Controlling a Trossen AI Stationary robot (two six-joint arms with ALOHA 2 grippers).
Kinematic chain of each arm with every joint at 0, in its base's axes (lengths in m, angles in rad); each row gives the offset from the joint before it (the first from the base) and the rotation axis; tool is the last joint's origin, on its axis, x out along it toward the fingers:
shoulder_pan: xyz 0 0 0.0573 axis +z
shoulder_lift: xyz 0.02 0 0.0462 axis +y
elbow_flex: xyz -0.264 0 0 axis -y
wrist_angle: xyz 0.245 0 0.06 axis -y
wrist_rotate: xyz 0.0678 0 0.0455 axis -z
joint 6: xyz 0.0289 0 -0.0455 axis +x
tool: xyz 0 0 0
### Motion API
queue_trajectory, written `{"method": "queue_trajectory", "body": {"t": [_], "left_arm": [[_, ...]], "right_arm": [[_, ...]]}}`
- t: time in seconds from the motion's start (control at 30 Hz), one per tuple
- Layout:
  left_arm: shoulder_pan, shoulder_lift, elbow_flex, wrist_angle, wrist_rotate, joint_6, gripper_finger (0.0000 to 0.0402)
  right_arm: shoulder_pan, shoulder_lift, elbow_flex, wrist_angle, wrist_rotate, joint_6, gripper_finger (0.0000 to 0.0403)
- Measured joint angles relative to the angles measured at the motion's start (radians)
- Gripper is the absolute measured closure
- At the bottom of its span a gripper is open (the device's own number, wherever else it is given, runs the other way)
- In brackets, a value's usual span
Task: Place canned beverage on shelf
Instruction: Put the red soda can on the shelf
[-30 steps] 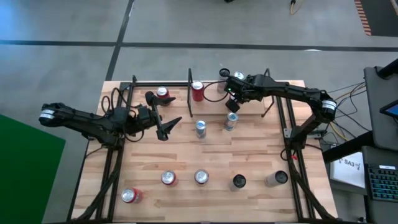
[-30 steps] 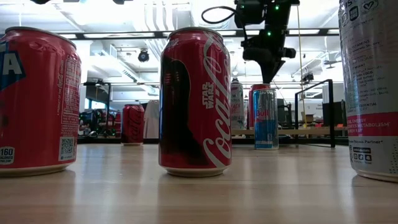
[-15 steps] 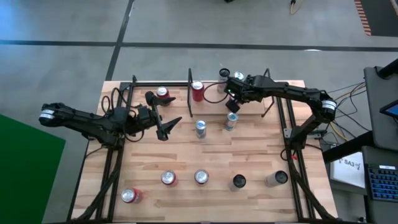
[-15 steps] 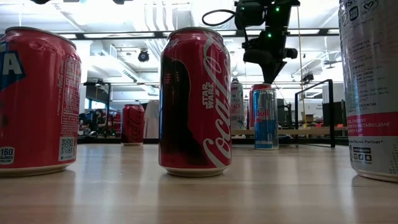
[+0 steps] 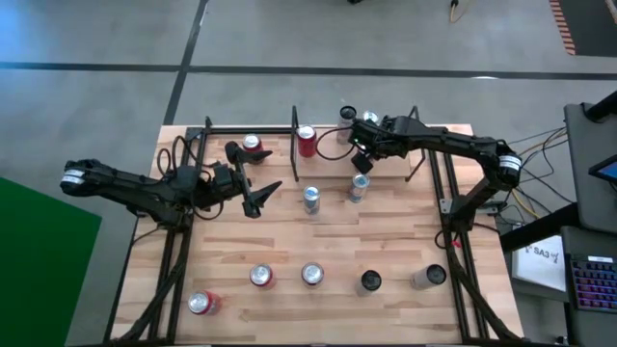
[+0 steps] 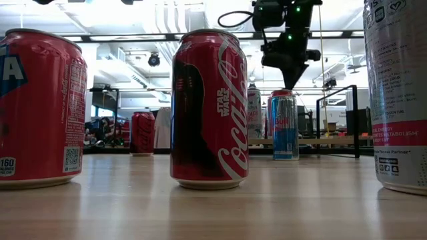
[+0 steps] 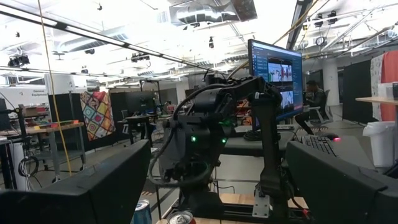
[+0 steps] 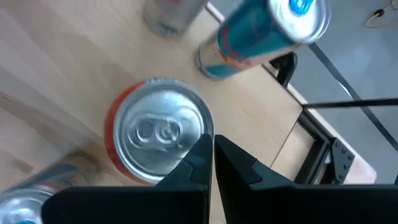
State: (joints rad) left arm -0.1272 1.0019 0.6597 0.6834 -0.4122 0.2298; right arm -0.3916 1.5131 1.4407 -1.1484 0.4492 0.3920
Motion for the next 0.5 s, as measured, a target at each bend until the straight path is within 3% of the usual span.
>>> {"method": "queue_trajectory", "body": {"t": [0.5], "left_arm": [[0.0, 0.0, 0.0, 0.0, 0.0, 0.0, 0.0043]], "right_arm": [[0.003, -0.005, 0.014, 0.032, -0.09, -0.042, 0.0394]]}}
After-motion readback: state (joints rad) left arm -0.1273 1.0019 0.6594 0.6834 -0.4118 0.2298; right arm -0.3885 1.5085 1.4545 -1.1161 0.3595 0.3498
